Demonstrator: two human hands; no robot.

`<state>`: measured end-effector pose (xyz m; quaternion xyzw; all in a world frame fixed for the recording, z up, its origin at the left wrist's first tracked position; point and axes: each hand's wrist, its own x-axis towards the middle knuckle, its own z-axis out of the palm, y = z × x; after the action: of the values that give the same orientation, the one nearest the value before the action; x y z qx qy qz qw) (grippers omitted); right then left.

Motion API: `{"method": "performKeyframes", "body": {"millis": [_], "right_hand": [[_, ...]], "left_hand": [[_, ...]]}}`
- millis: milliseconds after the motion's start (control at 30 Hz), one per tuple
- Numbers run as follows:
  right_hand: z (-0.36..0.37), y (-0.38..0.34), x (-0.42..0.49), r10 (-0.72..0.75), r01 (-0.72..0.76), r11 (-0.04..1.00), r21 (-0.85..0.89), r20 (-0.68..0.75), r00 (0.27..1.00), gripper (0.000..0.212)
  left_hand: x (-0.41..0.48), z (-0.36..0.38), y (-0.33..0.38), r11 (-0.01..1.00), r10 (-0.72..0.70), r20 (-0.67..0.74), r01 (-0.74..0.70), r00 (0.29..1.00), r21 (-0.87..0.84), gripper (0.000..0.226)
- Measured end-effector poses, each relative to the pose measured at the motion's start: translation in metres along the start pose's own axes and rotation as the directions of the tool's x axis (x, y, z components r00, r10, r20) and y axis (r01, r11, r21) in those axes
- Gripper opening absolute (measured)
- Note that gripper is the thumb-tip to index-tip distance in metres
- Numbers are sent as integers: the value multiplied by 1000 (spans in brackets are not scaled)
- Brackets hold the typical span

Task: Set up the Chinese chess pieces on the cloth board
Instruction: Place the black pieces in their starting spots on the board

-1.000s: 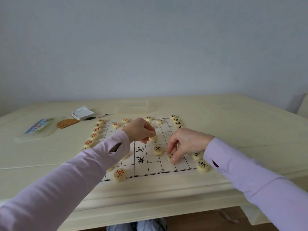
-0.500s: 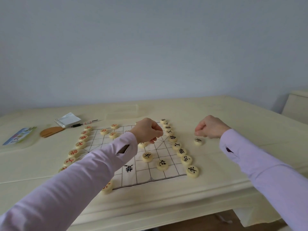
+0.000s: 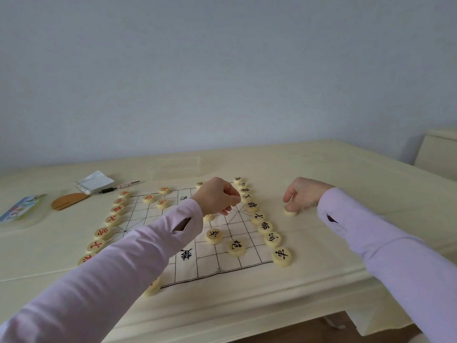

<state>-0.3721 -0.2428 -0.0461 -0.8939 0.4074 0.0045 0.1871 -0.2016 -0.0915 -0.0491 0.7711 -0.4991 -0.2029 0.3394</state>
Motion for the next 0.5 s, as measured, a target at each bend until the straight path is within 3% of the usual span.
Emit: {"method": "performKeyframes", "body": {"millis": [333,500], "right_hand": [[2,-8,-8,65,-65,998,1,4,998,37],[8,-13,-9,52,-50,999,14,-205,977,21]], "left_hand": [[-6,-5,-8,1000,-15,-13,15,1000,-12,11],[-11,-9,-10,999,0,-32,-1,999,-33,8]]}}
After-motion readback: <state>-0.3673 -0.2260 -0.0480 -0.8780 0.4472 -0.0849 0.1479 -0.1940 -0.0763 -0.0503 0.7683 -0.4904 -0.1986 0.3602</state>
